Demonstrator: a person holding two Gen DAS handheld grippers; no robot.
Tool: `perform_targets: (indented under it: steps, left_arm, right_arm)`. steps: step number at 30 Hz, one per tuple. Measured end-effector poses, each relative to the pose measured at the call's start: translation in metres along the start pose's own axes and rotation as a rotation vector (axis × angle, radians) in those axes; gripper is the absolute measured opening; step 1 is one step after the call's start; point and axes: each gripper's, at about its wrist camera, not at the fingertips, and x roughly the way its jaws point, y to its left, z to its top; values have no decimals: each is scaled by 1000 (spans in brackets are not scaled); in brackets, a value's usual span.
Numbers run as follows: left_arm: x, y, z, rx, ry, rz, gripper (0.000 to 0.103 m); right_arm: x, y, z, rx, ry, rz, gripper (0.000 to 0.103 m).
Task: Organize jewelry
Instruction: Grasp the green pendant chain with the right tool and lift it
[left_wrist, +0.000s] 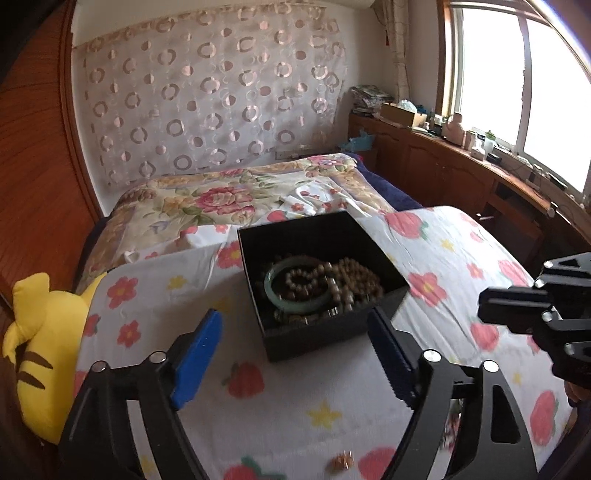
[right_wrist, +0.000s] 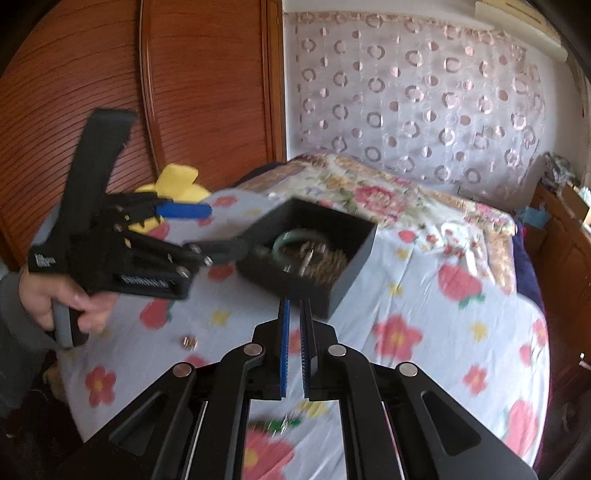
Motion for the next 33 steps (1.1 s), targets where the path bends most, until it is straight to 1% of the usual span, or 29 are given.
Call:
perform_targets:
  steps: [2,4,6,7,8,12,14,19,25,33]
  left_arm:
    - [-7,-1,-12,-3,-5,-6,86]
    - [-13,-3,-22,-13,-8,-12,86]
    - [-19,-3,-32,-16,-9,-18,87]
    - [-22,-5,-36,-16,-7,-17,87]
    - [-25,-6,-43,-17,-6,-12,87]
    - [-35,-6,-64,-32,5,-20,87]
    - [-38,-6,-73,-38,8,-13,87]
    - [-44,-5,-88,-61,13,-22,87]
    - [-45,-6,-94,-73,24,-43,87]
    - [-42,-9,-99,-62,49,-45,87]
  right_arm:
    - [2,2,-11,5,22,4,7]
    - [5,4,-25,15,49,-5,7]
    - [6,5,-36,36,67,1,15]
    - [6,7,-44,49,74,8,25]
    - [6,8,-50,58,81,12,28]
    - [8,8,-68,90,115,26,28]
    - [9,8,-74,96,130,27,28]
    - [17,7,-82,120,167,24,28]
    - [26,5,-76,142,177,42,29]
    - [36,16,-68,81,188,-5,29]
